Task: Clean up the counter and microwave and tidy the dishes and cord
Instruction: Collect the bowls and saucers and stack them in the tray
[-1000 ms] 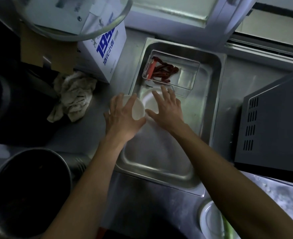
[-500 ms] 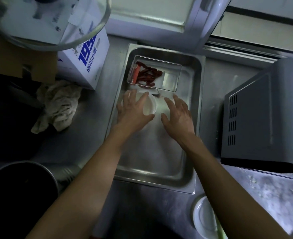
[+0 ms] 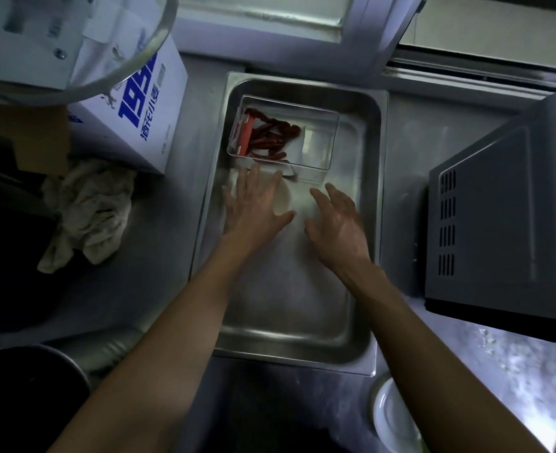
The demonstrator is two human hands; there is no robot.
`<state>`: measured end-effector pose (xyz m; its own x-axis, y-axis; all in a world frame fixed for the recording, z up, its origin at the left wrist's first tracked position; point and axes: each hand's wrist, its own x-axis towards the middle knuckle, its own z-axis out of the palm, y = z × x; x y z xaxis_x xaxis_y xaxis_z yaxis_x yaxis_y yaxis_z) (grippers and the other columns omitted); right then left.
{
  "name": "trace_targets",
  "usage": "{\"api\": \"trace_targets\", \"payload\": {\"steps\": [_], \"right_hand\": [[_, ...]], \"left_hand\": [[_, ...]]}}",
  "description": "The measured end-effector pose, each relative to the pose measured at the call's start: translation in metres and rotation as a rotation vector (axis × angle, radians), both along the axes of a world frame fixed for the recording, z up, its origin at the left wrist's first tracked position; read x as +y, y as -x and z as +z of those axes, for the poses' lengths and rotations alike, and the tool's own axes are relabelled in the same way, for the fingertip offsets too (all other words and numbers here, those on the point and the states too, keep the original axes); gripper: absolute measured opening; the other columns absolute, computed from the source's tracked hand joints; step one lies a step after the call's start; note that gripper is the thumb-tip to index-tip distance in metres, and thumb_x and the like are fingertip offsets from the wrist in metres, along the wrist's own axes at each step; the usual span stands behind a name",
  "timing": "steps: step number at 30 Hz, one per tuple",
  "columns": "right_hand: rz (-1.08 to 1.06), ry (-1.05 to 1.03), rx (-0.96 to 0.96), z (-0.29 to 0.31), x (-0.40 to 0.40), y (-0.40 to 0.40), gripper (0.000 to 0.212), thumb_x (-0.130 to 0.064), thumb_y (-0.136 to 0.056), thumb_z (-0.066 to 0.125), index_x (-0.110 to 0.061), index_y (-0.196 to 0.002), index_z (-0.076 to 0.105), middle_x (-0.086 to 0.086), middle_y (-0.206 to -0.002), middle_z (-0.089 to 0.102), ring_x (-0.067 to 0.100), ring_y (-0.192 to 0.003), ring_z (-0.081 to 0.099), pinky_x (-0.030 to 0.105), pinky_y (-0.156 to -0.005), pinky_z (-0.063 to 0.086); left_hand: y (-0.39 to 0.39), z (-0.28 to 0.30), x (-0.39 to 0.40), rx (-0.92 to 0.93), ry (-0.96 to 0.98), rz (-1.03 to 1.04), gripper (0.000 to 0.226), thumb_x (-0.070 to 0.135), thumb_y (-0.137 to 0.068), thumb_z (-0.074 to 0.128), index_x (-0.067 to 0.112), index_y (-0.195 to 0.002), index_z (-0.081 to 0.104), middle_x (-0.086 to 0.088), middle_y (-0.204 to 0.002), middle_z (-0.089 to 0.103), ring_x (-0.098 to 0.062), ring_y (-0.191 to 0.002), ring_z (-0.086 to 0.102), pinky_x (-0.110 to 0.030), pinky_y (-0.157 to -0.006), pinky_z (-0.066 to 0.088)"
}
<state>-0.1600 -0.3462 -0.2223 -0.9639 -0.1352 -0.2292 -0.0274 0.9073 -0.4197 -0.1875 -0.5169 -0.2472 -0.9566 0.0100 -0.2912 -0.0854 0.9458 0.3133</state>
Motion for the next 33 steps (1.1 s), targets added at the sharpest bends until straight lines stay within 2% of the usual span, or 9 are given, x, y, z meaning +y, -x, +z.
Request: {"api": "trace_targets", "payload": {"steps": [4,8,13,16,26,33], "right_hand": [[0.008,-0.015,-0.018,0.001,-0.007,0.001,0.06,-0.029,-0.096,0.056,-0.023,-0.152,0.034,0.007,-0.162,0.025,0.026,-0.149,0.021,0.049,-0.114,0.03],[0.017,-0.017,-0.012,0.004,-0.013,-0.001,0.06,-0.029,-0.096,0.056,-0.022,-0.152,0.034,0.007,-0.162,0.025,0.026,-0.149,0.021,0.049,-0.113,0.031],[0.028,-0.008,-0.02,0.01,-0.019,-0.009,0.061,-0.031,-0.097,0.055,-0.023,-0.153,0.031,0.007,-0.163,0.022,0.026,-0.15,0.019,0.049,-0.114,0.03],[0.034,-0.01,-0.016,0.015,-0.02,-0.018,0.061,-0.03,-0.097,0.056,-0.022,-0.153,0.031,0.008,-0.163,0.023,0.027,-0.149,0.02,0.049,-0.114,0.03],[0.016,-0.073,0.054,0.045,-0.011,-0.045,0.06,-0.033,-0.097,0.055,-0.023,-0.152,0.032,0.007,-0.163,0.023,0.027,-0.149,0.02,0.051,-0.115,0.03],[-0.066,-0.093,0.107,0.054,0.012,-0.087,0.058,-0.034,-0.097,0.055,-0.024,-0.151,0.034,0.007,-0.161,0.027,0.029,-0.148,0.024,0.05,-0.115,0.03]], "left_hand": [[-0.001,-0.004,-0.003,0.042,0.092,-0.058,0.083,0.061,-0.088,0.058,0.033,-0.156,0.02,-0.012,-0.166,-0.002,-0.033,-0.153,-0.006,-0.066,-0.116,-0.002],[-0.004,-0.003,-0.008,0.065,0.126,-0.081,0.077,0.056,-0.092,0.056,0.029,-0.156,0.023,-0.014,-0.166,-0.004,-0.033,-0.153,-0.008,-0.064,-0.118,-0.002],[-0.009,-0.005,-0.014,0.046,0.133,-0.118,0.082,0.059,-0.095,0.049,0.028,-0.158,0.007,-0.013,-0.165,-0.016,-0.033,-0.151,-0.019,-0.06,-0.116,-0.011],[-0.012,-0.001,-0.015,0.017,0.112,-0.133,0.082,0.058,-0.096,0.046,0.027,-0.158,0.001,-0.014,-0.164,-0.018,-0.035,-0.15,-0.02,-0.063,-0.117,-0.009],[-0.06,0.031,-0.012,0.071,0.118,-0.128,0.073,0.055,-0.099,0.042,0.027,-0.158,0.011,-0.01,-0.166,0.005,-0.035,-0.152,-0.004,-0.064,-0.119,0.007],[-0.098,0.044,0.003,0.124,0.037,-0.173,0.068,0.049,-0.099,0.046,0.023,-0.157,0.019,-0.011,-0.165,0.015,-0.034,-0.152,0.005,-0.062,-0.119,0.012]]}}
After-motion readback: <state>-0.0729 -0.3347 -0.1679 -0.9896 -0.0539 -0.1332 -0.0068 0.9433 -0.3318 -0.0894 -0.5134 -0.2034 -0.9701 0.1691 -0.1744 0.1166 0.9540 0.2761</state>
